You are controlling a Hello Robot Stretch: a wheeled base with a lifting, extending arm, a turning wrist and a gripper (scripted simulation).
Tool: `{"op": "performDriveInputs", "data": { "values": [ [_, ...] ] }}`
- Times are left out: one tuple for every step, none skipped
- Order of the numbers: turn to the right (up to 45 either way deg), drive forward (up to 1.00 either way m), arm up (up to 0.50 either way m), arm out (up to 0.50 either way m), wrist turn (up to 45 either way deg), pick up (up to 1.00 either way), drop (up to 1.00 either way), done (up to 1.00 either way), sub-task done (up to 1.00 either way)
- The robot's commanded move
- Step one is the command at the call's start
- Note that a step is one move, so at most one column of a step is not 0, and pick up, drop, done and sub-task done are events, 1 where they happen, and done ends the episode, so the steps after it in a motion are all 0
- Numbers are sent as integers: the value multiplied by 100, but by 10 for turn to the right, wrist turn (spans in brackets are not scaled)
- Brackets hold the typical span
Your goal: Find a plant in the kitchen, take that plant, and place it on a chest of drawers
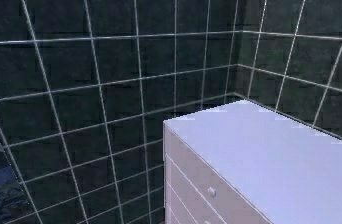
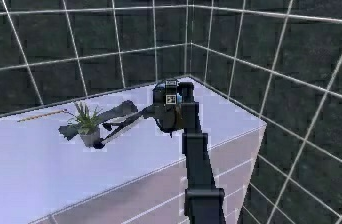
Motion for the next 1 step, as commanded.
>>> {"op": "performDriveInputs", "data": {
  "values": [
    [0,0,10,0,0,0,0,0,0]
  ]
}}
